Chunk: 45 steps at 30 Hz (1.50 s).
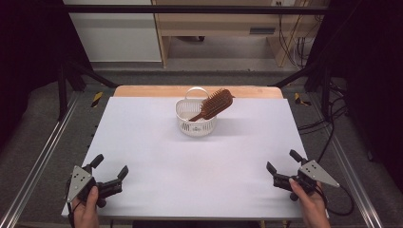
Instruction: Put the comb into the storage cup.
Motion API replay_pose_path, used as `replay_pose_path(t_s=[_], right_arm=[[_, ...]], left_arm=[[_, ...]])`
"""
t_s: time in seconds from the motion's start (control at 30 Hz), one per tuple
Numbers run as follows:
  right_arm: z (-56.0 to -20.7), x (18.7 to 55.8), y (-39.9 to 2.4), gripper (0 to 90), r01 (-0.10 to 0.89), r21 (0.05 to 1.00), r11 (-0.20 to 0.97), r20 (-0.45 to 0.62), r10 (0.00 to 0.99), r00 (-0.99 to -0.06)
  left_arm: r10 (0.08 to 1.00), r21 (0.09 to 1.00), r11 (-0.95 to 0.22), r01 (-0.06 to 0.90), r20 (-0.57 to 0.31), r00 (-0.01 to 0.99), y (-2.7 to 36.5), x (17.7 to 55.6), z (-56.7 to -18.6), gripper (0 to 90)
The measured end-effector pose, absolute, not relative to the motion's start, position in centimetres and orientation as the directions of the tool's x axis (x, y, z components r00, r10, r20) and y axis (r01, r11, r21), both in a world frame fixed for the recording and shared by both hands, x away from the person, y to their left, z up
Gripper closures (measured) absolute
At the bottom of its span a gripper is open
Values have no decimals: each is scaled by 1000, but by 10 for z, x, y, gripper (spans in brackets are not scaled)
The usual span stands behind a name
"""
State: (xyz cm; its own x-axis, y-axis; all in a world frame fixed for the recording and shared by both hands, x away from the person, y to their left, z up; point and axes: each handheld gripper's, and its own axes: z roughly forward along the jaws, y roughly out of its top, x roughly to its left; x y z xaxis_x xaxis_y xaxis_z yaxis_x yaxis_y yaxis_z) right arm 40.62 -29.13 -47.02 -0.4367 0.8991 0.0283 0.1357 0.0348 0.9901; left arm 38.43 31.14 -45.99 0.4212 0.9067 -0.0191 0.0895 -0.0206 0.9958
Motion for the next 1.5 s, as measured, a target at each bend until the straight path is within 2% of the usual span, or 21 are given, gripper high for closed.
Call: replay_pose_path(t_s=[1.07,1.5], right_arm=[[-476,408,-266,26,150,986,68,22,848,-529],[-474,415,-253,29,117,991,71,4,839,-544]], left_arm=[[890,997,-23,71,-12,456,308,383,-458,12],[883,997,-19,76,-19,468,304,384,-458,10]])
